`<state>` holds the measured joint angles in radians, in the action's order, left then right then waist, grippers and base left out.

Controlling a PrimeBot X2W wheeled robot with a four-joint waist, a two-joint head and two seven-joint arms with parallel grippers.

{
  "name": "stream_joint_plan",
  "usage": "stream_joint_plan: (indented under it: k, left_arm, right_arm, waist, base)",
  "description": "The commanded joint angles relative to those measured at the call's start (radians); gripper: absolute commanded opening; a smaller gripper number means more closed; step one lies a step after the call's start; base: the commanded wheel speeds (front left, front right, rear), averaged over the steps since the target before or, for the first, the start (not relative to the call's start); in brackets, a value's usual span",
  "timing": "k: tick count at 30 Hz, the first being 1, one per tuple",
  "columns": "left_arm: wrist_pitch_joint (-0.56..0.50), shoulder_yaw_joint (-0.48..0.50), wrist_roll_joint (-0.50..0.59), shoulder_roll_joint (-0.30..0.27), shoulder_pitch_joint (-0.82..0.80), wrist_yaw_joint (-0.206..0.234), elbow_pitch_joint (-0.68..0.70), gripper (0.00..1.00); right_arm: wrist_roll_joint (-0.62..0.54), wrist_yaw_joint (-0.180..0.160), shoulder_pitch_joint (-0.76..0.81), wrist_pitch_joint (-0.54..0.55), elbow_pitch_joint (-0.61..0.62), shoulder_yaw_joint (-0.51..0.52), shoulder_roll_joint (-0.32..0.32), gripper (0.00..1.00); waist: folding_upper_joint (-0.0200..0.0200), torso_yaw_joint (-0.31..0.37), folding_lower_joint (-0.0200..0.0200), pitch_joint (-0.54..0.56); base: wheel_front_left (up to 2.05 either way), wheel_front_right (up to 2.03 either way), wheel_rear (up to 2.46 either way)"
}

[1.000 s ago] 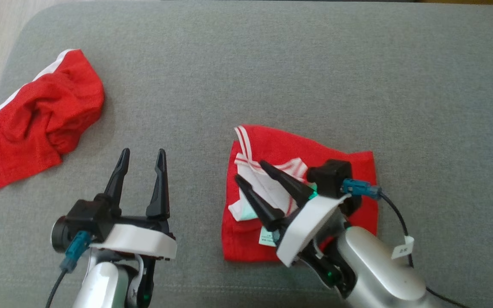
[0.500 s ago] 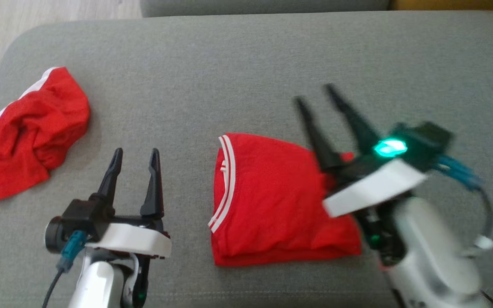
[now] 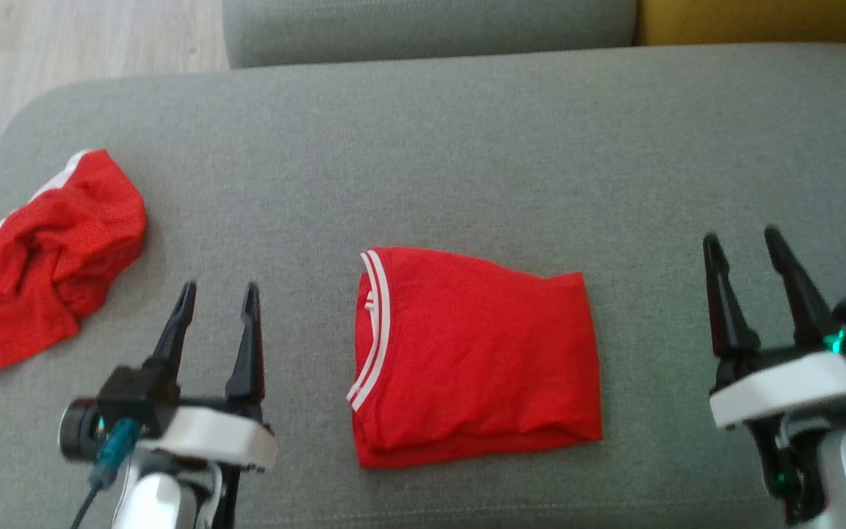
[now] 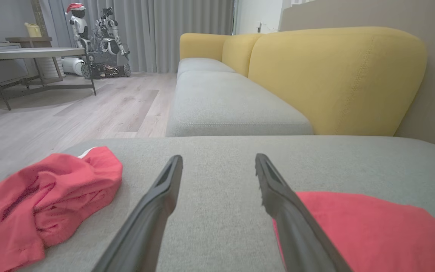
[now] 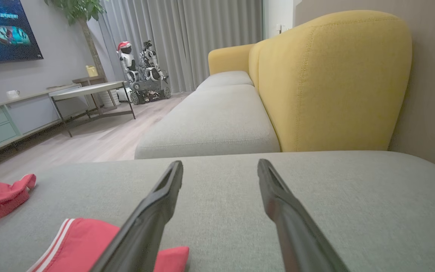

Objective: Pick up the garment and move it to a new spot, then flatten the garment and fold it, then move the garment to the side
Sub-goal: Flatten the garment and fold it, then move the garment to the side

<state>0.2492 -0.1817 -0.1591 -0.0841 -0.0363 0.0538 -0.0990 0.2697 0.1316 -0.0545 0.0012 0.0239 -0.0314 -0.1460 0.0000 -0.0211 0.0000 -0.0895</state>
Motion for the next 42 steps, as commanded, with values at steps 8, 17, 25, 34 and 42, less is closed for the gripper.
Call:
stream_joint_plan:
  k: [8, 17, 25, 34, 42]
  left_arm:
    - [-0.017, 0.028, 0.007, -0.039, 0.046, 0.001, 0.038, 1.0]
    - [-0.044, 0.027, -0.004, -0.054, 0.095, 0.007, 0.055, 1.0]
    - [-0.052, 0.028, -0.008, -0.068, 0.106, 0.014, 0.059, 1.0]
    - [-0.05, 0.024, -0.013, -0.072, 0.102, 0.02, 0.063, 1.0]
    - [-0.047, 0.018, -0.015, -0.074, 0.097, 0.023, 0.064, 1.0]
  right_arm:
    - [-0.031, -0.001, 0.067, 0.008, 0.046, -0.005, -0.005, 1.0]
    - [-0.042, -0.001, 0.122, 0.024, 0.062, -0.007, 0.008, 1.0]
    - [-0.052, -0.001, 0.139, 0.034, 0.062, -0.001, 0.016, 1.0]
    - [-0.062, -0.001, 0.139, 0.038, 0.065, 0.002, 0.018, 1.0]
    - [-0.065, -0.001, 0.135, 0.042, 0.064, 0.005, 0.016, 1.0]
  waist:
    - [0.0, 0.005, 0.0, 0.07]
    - [0.0, -0.003, 0.0, 0.103]
    - [0.0, -0.007, 0.0, 0.114]
    - [0.0, -0.005, 0.0, 0.112]
    - [0.0, -0.007, 0.0, 0.109]
  base:
    - [0.0, 0.0, 0.0]
    - [0.0, 0.0, 0.0]
    - [0.0, 0.0, 0.0]
    - [0.0, 0.0, 0.0]
    - [0.0, 0.0, 0.0]
